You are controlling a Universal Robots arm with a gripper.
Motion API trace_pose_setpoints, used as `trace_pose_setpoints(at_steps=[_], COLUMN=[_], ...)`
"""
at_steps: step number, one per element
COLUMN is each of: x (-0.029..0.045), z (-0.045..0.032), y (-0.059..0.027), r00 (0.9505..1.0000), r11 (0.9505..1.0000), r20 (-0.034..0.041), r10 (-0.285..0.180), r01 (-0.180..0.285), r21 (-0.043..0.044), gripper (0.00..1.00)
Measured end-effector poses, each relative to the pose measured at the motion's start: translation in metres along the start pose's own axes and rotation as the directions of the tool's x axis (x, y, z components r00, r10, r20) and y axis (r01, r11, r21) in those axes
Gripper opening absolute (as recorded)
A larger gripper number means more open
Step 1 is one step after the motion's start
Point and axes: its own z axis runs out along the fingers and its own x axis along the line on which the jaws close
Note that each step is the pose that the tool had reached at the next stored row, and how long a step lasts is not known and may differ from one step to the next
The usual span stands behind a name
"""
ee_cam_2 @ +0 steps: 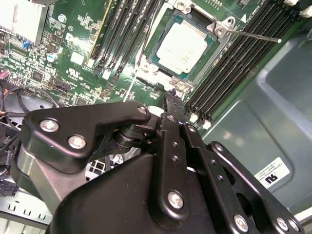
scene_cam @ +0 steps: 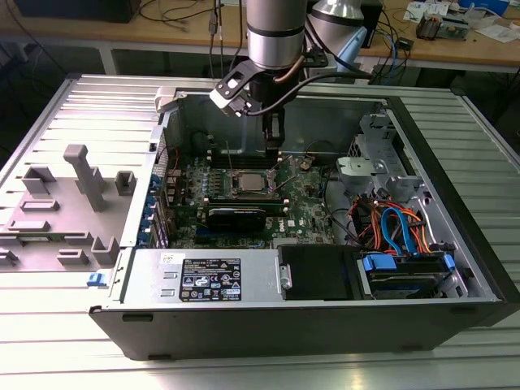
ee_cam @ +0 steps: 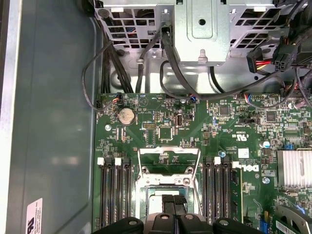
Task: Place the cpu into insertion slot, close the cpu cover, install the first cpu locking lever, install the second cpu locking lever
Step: 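Close the cpu cover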
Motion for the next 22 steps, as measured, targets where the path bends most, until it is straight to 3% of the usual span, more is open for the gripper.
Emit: trace_pose_setpoints(at_steps=[13,22], x=[0.0000,0.0002], z=[0.0002,0.0010], y=[0.0034,0.0129], r00=[1.0000,1.0000], r11=[1.0000,1.0000], r20=[0.0000,0.0000], r10=[0.000,0.000], r01=[0.000,0.000], r21=[0.0001,0.0000], gripper=[0.11,0.11])
